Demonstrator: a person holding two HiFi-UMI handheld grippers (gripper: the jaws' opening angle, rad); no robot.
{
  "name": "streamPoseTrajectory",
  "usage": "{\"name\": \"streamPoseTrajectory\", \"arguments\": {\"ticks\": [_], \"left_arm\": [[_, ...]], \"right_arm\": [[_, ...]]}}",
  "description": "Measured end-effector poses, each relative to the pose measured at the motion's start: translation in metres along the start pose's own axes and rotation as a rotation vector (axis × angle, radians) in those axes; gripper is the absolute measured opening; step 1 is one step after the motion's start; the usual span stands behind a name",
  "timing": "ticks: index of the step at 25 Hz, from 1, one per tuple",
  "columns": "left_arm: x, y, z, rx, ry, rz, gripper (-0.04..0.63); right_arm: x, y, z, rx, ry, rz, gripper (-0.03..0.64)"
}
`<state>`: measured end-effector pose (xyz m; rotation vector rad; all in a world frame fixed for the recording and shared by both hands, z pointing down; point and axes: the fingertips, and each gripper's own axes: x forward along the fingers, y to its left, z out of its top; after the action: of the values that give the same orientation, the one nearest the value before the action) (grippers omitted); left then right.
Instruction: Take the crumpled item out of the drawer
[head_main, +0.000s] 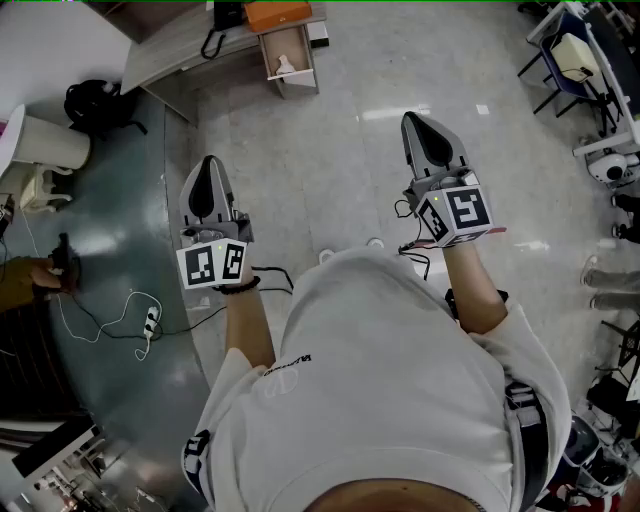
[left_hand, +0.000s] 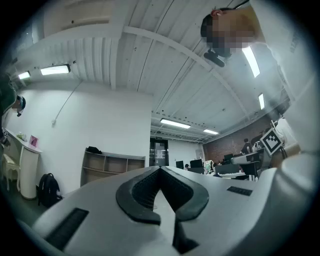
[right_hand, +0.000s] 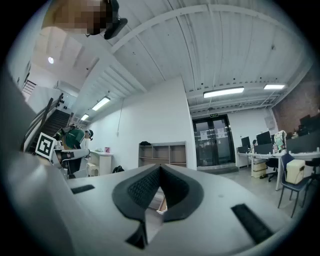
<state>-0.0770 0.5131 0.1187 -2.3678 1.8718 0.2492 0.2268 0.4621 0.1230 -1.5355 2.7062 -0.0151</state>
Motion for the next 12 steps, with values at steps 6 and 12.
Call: {"name": "streamPoseTrajectory", "arguments": {"ticks": [6, 12], "left_arm": [[0.0010, 0.0024, 0.0040, 0.007, 0.003, -0.004, -0.002], [-0.0048, 0.0049, 0.0018, -0.009, 0.010, -0.022, -0.002]], "right_arm": [[0.0057, 0.0024, 0.0044, 0.014, -0.004, 0.004, 0.000], [0.0063, 0.0051, 0.0054, 0.041, -0.009, -0.025, 0.000]]}}
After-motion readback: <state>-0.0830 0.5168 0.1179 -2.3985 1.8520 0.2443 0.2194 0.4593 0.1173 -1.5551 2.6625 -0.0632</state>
